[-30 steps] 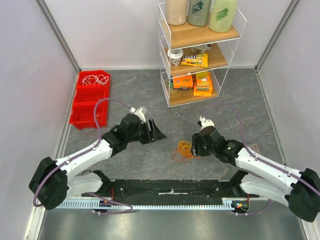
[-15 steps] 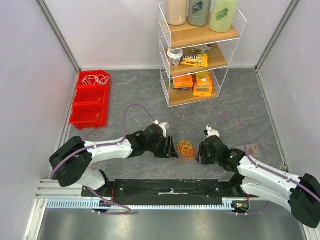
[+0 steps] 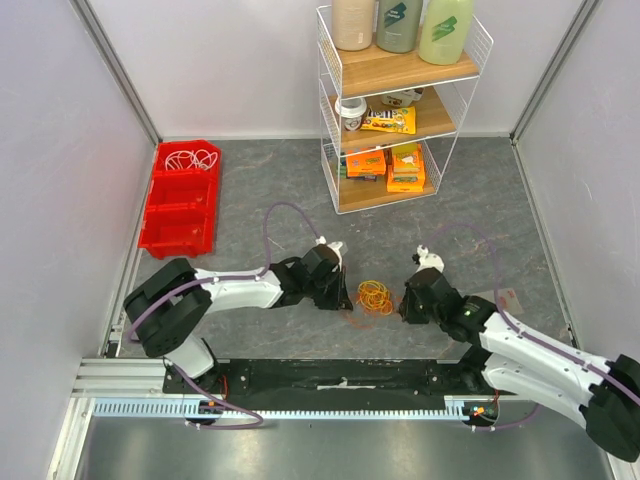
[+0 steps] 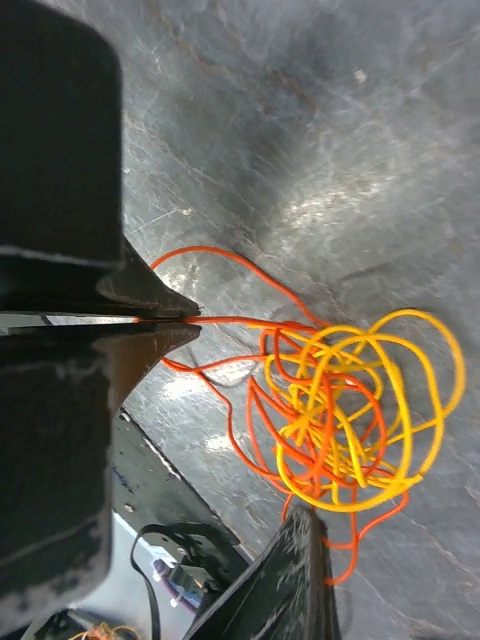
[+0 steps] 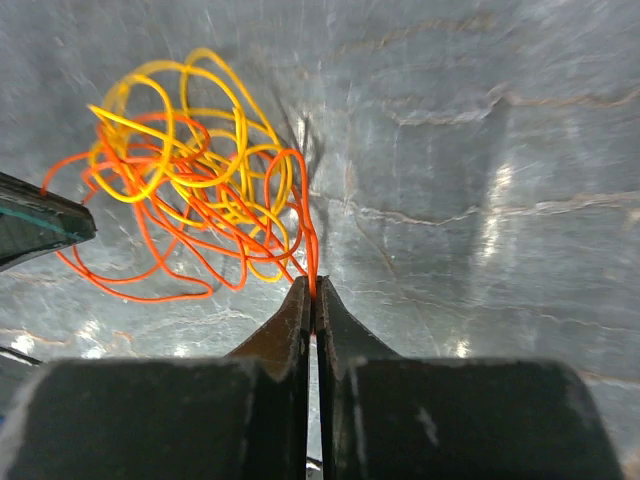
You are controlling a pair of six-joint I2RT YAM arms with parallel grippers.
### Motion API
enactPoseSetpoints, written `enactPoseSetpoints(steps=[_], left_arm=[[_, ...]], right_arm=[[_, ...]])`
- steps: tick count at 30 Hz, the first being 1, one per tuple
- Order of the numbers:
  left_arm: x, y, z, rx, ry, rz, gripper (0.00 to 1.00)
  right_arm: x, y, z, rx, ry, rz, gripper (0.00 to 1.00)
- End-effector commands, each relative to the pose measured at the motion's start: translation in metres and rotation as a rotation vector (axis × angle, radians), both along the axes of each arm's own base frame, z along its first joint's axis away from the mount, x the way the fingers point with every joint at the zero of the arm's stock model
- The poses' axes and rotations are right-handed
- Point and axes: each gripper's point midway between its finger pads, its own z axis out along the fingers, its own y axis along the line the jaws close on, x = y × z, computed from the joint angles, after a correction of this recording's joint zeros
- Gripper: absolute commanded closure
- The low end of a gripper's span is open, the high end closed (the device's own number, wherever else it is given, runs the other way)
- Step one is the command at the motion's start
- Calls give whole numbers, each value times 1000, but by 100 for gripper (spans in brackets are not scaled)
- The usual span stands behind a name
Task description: Untangle the cables
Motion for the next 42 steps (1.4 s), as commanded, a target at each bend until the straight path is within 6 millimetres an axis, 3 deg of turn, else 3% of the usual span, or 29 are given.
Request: enactPoseSetpoints(steps=[1,4,6,8,11,16,20,29,33,38,42], left_arm=[[36,3,47,55,-230,6,98],[55,32,95,102,-405,70,98],[62,52,133,100,-528,113,98],[66,75,180,63,-661,175,98],[69,109,229,32,-807,282,98],[64,157,284,-21,-938,442,98],[62,176,301,-27,-991,499,98],[70,194,275,149,-979,532,98],[68,218,269,232,-972,596,98],[58,273,296,248,-1018,824,98],[51,290,315,197,-1081,875,98]], right_arm=[[21,-17,58,-15,-133,-115,97],[31,-44,110,-13,-264,-243,100],[34,-60,153,42,-380,-319,100],[33,-79,184,74,-474,-386,99],[30,-106,215,86,-574,-478,100],[19,-146,248,78,-679,-604,100],[7,-175,268,82,-749,-695,100],[-26,-232,320,111,-884,-839,100],[-40,-253,335,93,-922,-876,100],[-61,-286,350,70,-957,-963,100],[-70,-300,358,59,-966,-987,100]])
